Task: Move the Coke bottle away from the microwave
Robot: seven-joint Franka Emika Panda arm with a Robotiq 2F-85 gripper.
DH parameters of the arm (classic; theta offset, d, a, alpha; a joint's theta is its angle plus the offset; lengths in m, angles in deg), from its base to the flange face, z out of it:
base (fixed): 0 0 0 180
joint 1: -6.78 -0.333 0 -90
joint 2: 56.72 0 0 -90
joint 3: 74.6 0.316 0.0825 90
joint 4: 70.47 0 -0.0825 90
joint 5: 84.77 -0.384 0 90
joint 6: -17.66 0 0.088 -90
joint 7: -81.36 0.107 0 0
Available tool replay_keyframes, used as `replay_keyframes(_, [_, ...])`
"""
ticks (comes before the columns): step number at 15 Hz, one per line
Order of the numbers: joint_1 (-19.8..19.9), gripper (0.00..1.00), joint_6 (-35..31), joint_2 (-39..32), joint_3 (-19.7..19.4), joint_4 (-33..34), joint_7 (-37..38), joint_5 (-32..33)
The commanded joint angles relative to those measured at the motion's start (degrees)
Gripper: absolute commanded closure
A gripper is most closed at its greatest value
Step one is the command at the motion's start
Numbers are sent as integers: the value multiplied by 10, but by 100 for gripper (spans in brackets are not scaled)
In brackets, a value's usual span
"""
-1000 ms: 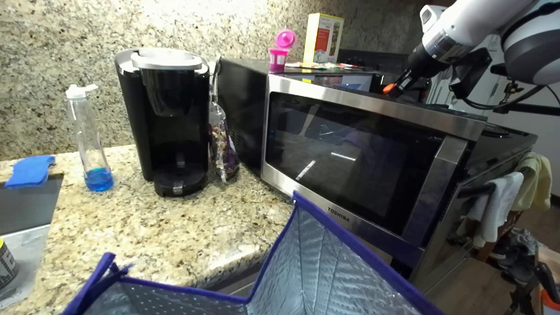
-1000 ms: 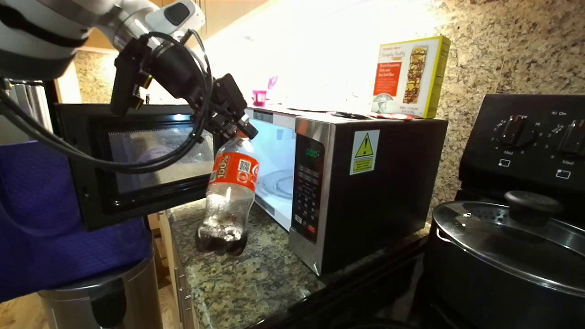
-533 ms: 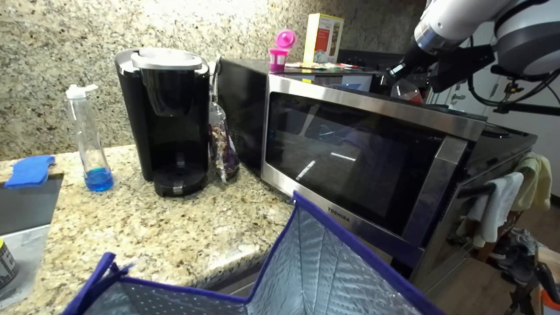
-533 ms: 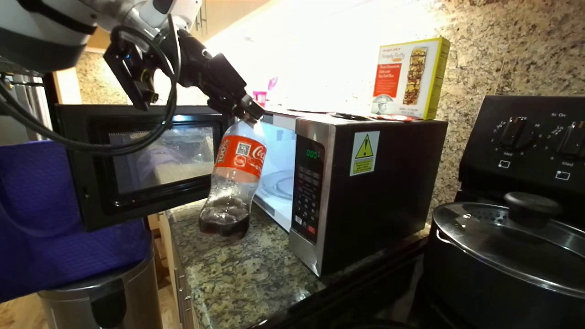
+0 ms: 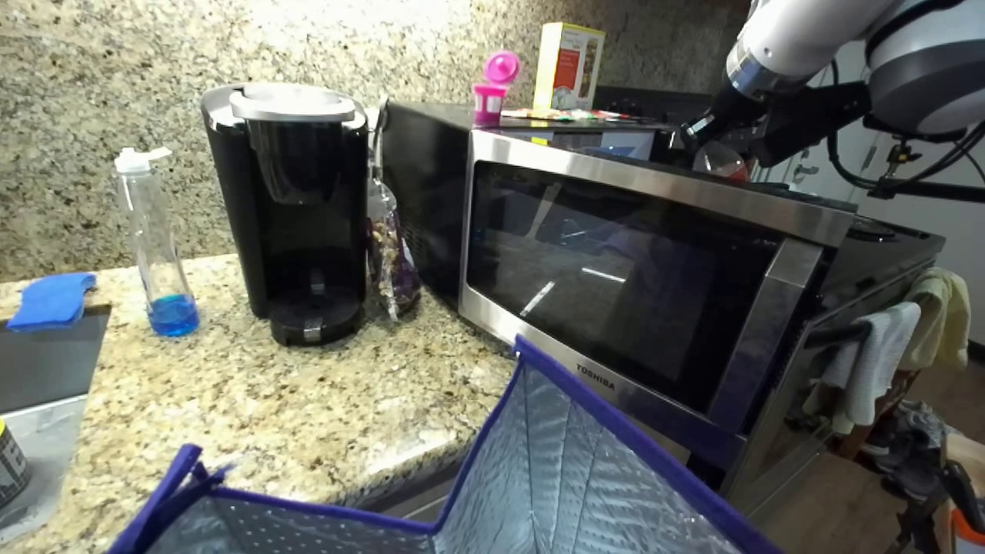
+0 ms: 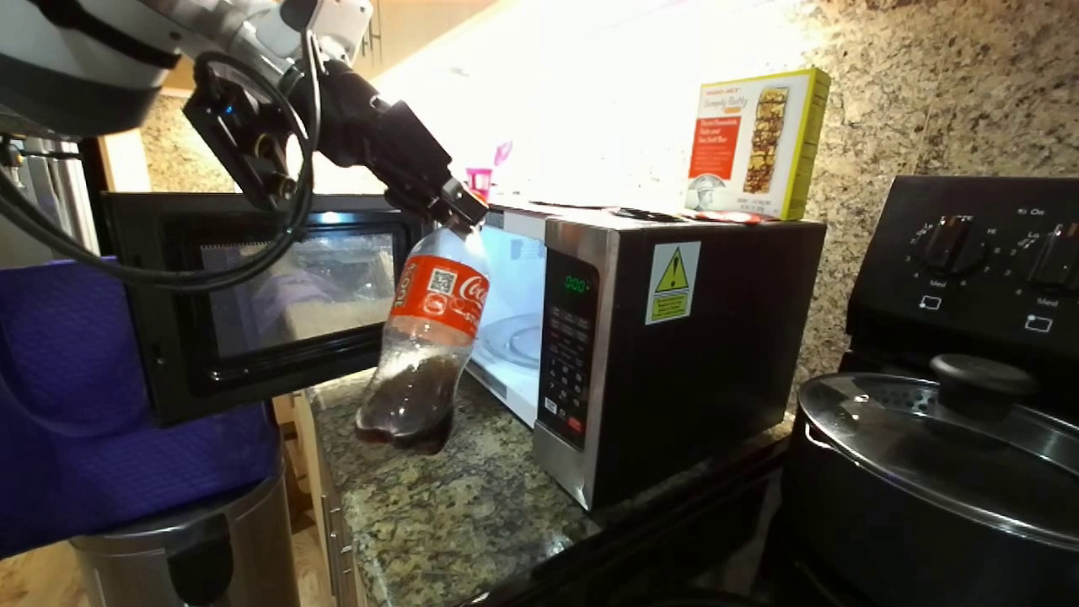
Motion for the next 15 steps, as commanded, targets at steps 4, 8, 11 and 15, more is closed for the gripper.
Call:
replay_keyframes(4, [14,89,148,-18,49,35,47,-9])
replay_keyframes(8, [16,89,78,-37,46,45,173,77])
replay_keyframes(11, [12,89,71,-50,48,47,307,124])
replay_keyframes(15, [8,89,54,-69,47,38,474,163])
